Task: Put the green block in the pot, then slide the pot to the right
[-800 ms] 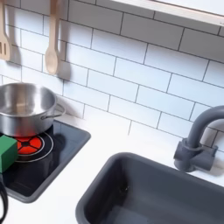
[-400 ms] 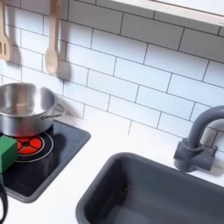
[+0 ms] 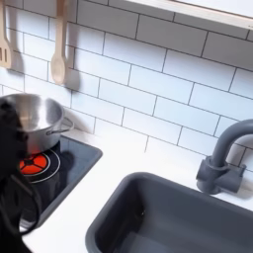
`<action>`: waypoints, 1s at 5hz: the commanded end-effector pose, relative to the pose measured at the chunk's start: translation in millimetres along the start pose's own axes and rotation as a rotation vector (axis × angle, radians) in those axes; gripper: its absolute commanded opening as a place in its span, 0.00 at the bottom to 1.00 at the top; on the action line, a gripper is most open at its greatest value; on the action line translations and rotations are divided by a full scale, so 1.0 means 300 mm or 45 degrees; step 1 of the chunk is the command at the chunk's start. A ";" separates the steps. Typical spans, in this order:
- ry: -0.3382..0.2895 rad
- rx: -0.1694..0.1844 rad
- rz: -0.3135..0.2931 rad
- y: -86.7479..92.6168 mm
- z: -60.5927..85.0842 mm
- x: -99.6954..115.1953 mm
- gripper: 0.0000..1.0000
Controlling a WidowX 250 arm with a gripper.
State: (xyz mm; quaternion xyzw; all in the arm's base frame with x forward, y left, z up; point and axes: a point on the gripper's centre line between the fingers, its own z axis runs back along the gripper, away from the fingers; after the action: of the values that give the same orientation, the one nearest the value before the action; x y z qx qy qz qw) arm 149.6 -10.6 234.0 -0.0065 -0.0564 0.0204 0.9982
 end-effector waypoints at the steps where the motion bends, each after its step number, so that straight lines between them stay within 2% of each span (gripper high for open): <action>1: -0.013 0.036 0.042 0.061 -0.029 0.108 1.00; 5: -0.040 0.073 0.136 0.213 -0.076 0.284 1.00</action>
State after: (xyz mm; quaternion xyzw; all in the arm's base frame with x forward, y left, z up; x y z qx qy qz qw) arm 233.4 57.2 220.0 0.0208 -0.0705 0.0755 0.9944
